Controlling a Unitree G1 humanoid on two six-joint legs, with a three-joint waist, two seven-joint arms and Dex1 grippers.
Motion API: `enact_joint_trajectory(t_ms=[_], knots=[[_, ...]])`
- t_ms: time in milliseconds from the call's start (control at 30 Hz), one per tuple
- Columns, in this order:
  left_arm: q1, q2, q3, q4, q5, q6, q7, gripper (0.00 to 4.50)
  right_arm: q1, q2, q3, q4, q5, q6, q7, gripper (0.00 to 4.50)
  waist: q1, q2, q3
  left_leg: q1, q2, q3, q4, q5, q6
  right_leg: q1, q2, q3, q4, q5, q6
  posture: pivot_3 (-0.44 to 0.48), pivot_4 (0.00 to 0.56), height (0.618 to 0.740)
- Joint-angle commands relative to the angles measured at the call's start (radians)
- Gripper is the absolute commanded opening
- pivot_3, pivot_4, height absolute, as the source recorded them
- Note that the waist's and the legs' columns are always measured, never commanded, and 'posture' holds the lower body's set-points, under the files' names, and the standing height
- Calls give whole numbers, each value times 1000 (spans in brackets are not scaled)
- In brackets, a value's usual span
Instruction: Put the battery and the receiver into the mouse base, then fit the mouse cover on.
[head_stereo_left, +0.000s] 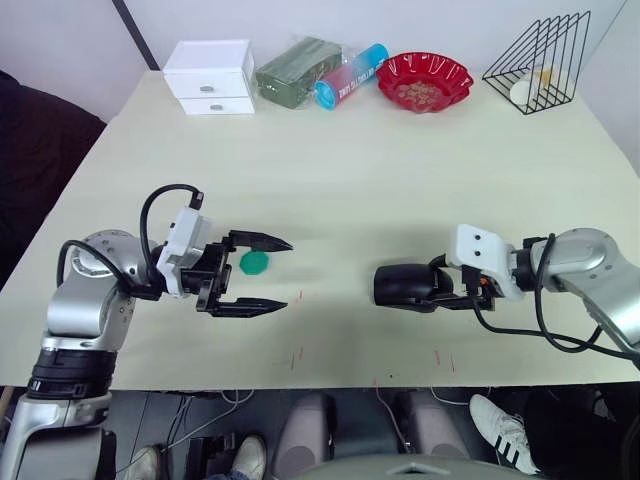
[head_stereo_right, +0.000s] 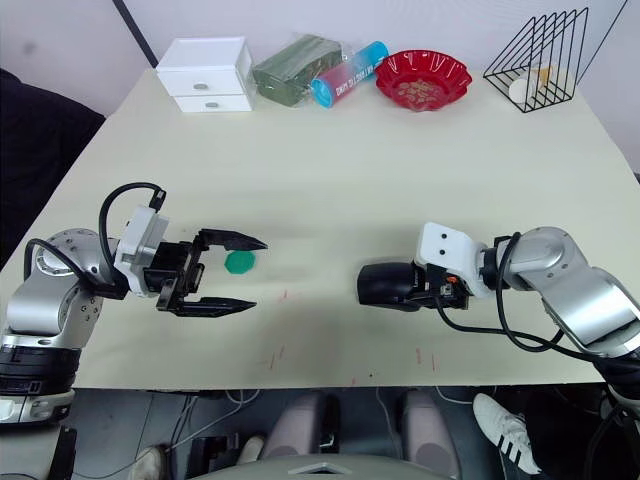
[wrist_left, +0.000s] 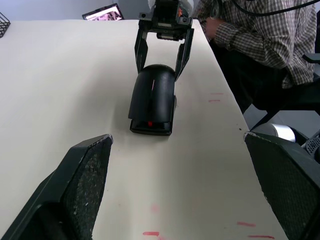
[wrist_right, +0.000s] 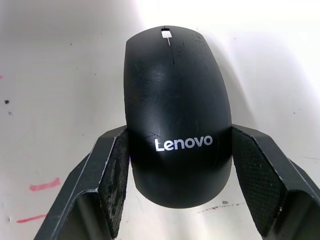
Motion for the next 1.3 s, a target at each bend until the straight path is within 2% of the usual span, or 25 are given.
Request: enact_joint_trajectory(t_ms=[33,467,1300], knots=[[1,14,22,-26,-20,0,-12,4500,-23,1,-1,-30,-12,18,-12,2875,0,0,0,0,0,0,0,0,0,0,0,0,0,0,0,0,150,740],[1,16,20,-31,-21,4,-10,4500,-35,8,51,-22,-28,88,-34,2875,0,0,0,0,0,0,0,0,0,0,0,0,0,0,0,0,150,740],[-6,13,12,-13,-10,-13,-19,4500,-20,11,55,-8,-47,35,-27,2875,-1,0,0,0,0,0,0,0,0,0,0,0,0,0,0,0,150,740]])
